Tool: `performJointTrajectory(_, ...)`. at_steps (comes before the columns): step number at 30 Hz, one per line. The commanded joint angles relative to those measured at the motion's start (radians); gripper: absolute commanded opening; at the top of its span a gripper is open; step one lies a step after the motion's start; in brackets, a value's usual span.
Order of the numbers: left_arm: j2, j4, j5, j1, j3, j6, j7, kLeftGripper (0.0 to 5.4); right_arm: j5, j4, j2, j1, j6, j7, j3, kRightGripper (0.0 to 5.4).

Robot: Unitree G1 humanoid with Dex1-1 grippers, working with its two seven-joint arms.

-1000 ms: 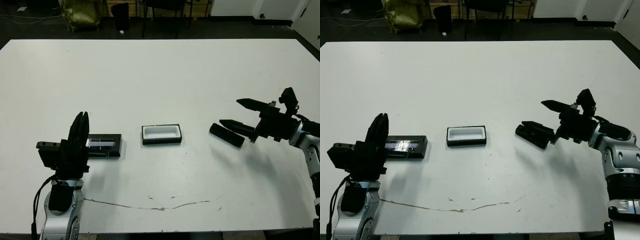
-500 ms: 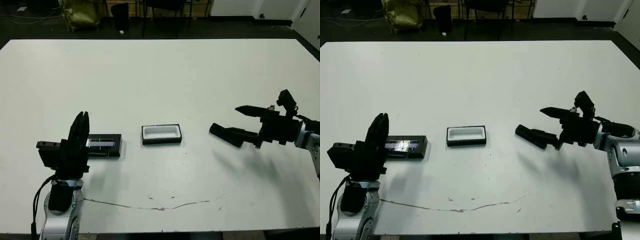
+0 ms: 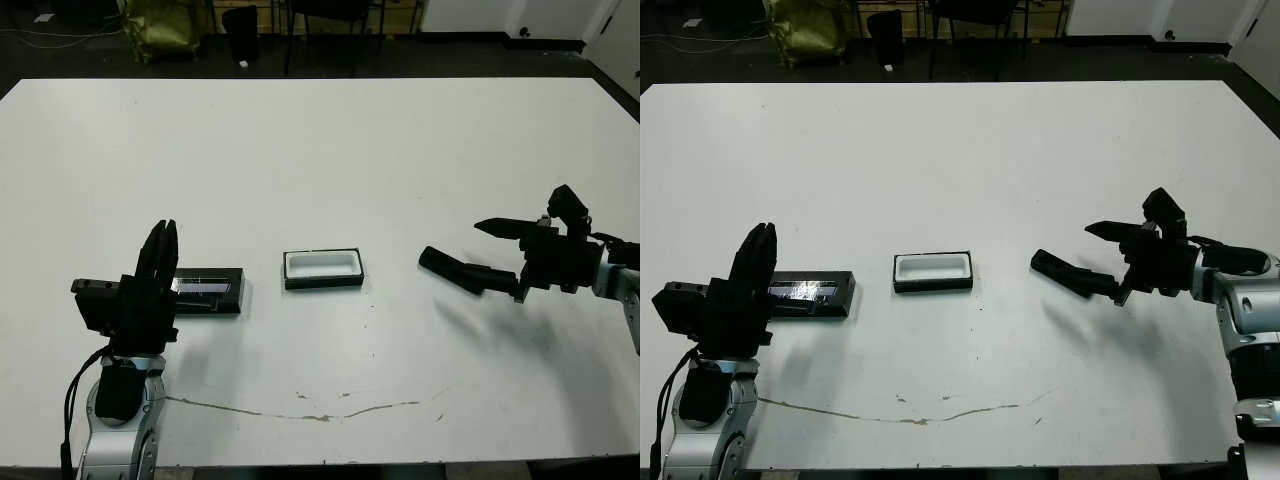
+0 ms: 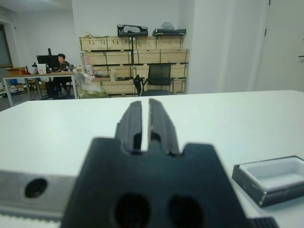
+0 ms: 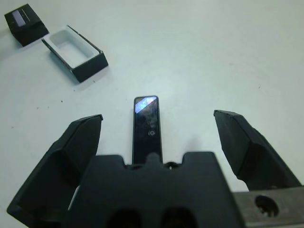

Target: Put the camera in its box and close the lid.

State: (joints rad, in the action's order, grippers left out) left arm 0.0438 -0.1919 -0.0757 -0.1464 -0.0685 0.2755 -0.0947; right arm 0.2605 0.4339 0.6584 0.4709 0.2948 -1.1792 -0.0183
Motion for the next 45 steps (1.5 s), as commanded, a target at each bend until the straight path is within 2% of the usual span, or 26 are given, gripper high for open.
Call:
performJointTrajectory(1,0.009,0.017,0.009,-0.005,-0.008,-0.004,0.007,0.0,-0.016,0.012,0.004,0.002,0.005,-0.009,-0.017,5.38)
performJointTrajectory(20,0.013,0.012,0.002,-0.01,-0.007,-0.009,0.002,0.0,-0.035,0.052,-0.013,-0.035,-0.052,-0.01,-0.031,5.38)
performJointTrajectory(28,0.012,0.01,-0.004,-0.009,-0.007,-0.013,-0.001,0.0,-0.049,0.096,-0.024,-0.035,-0.092,-0.007,-0.036,5.38)
performJointTrajectory(33,0.015,0.005,0.012,-0.012,-0.006,-0.012,0.006,0.0,-0.058,0.127,-0.029,-0.037,-0.144,-0.004,-0.033,5.38)
performJointTrajectory(39,0.012,0.01,0.012,-0.013,-0.005,-0.01,0.006,0.0,-0.053,0.115,-0.038,-0.059,-0.127,0.015,-0.033,5.38)
performJointTrajectory(45,0.012,0.003,0.008,-0.017,-0.005,-0.021,0.006,0.0,-0.065,0.122,-0.049,-0.076,-0.178,0.02,-0.039,5.38)
